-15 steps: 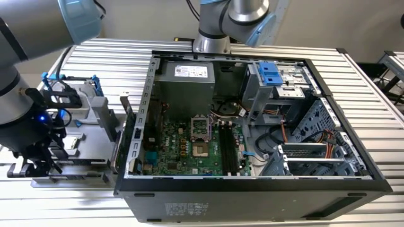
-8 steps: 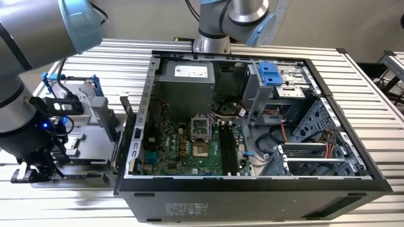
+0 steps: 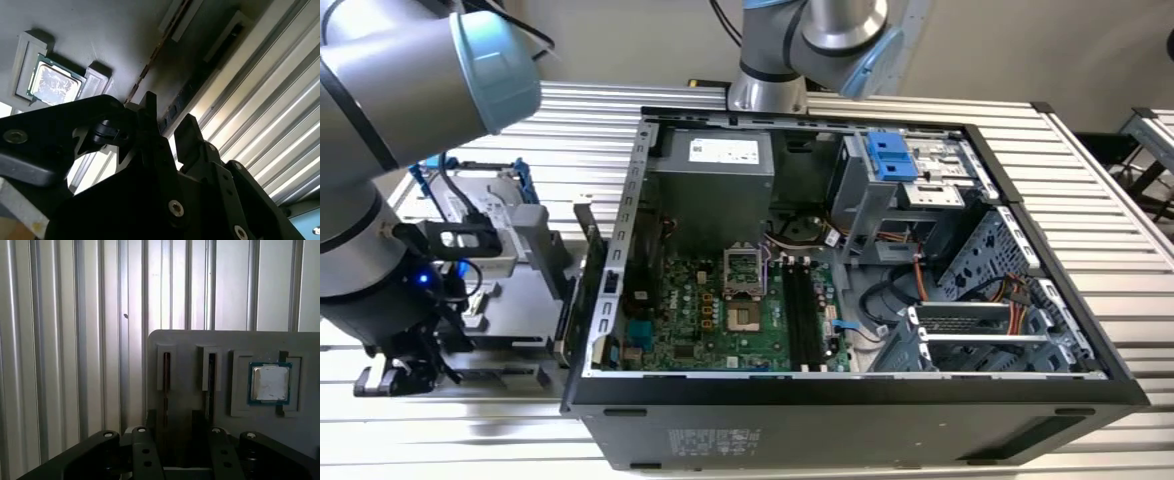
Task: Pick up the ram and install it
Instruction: 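Pick up the ram and move it above insertion slot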
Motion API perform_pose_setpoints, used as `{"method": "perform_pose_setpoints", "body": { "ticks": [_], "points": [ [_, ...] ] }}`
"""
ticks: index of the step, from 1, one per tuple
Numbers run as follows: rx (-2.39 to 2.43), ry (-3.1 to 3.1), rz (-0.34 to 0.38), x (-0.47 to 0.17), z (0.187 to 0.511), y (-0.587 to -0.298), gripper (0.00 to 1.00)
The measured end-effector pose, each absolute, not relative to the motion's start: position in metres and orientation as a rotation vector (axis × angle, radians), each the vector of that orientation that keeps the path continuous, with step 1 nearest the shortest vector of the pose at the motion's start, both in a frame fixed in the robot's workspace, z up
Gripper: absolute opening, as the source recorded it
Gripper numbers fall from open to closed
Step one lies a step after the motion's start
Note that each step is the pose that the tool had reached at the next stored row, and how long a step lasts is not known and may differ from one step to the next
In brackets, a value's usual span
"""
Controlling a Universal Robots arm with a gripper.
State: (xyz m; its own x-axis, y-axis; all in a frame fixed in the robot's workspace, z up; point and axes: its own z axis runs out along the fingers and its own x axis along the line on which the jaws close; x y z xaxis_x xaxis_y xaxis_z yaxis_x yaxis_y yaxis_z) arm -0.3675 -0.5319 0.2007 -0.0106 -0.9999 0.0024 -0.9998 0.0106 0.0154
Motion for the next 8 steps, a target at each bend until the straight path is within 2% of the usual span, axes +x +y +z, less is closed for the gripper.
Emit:
{"method": "perform_pose_setpoints", "body": {
  "ticks": [8],
  "points": [
    [2.201,-2.224,-0.014,-0.3685,0.1918,-0.5319,1.00]
  ]
}}
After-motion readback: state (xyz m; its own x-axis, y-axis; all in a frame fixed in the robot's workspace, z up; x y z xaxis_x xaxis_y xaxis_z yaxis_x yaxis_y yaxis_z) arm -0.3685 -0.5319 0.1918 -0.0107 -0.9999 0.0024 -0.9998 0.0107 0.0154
